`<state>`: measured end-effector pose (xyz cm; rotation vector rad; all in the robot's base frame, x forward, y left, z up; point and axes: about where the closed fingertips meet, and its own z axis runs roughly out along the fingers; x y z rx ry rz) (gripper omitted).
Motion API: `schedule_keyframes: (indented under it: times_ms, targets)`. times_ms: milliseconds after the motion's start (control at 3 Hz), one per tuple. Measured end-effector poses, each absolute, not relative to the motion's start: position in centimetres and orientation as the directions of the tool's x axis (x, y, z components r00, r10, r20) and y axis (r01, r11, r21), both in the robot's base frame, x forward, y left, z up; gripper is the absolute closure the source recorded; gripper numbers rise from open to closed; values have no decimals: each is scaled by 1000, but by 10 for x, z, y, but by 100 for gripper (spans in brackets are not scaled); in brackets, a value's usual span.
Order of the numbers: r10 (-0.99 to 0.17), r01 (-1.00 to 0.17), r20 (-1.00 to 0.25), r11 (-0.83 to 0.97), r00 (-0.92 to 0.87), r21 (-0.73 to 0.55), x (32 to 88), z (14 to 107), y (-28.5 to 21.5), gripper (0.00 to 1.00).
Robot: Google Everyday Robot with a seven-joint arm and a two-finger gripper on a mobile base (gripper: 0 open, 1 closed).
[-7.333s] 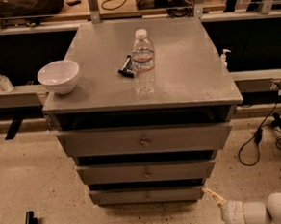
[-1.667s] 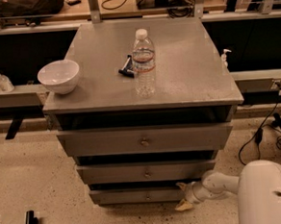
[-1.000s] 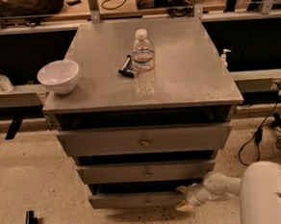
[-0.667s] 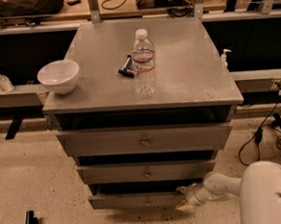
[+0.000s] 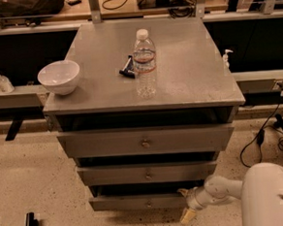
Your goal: Open bottom drawer
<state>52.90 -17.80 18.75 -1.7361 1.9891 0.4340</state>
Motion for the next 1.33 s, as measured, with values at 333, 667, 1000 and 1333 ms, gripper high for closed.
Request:
schedule_keyframes:
  times_ms: [333,667,1000,1333]
  targets:
    - [-840,-987,-534,152,-96,-61,528,187,-177,0]
    - [-840,-987,-534,152,-96,-61,528,187,-177,0]
    - [-856,-990,-510,130,-84,-56,524,185,-172,6]
    - [-866,-995,-495,94,-69,-26,516,178,-166,24]
